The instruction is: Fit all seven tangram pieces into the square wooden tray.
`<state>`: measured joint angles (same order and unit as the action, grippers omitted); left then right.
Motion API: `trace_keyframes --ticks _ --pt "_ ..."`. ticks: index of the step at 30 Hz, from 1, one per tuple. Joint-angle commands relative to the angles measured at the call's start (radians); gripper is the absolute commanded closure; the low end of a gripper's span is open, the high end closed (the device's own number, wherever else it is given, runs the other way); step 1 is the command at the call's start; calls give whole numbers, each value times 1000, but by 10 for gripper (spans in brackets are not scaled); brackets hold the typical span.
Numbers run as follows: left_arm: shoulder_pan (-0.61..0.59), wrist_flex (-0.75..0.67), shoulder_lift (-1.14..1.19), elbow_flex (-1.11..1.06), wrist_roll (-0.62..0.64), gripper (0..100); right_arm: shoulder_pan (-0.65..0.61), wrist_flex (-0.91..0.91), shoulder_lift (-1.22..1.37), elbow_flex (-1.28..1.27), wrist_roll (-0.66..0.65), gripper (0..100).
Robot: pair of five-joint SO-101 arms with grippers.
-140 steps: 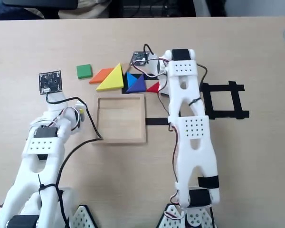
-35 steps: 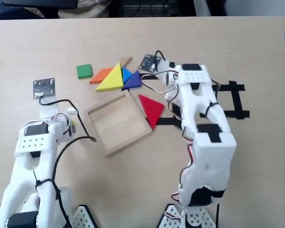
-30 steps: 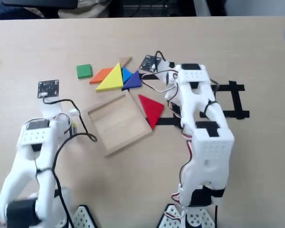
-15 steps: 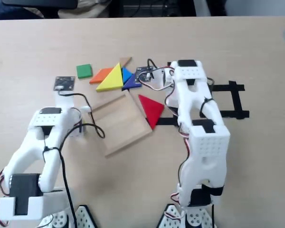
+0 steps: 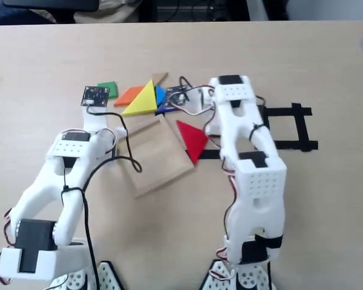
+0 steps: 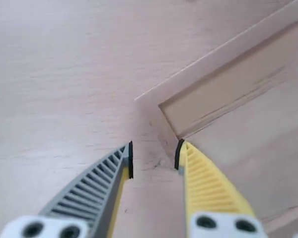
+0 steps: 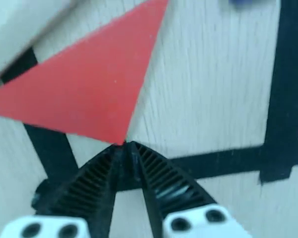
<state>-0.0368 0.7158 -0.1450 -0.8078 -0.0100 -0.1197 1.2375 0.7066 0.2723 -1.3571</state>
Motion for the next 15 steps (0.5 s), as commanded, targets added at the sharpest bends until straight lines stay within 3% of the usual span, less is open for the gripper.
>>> trace_keyframes --ticks 1,15 --pt "-90 75 -23 16 17 834 -91 -18 16 18 -8 988" --pt "-47 40 -28 -30 109 834 -118 5 15 18 -8 988"
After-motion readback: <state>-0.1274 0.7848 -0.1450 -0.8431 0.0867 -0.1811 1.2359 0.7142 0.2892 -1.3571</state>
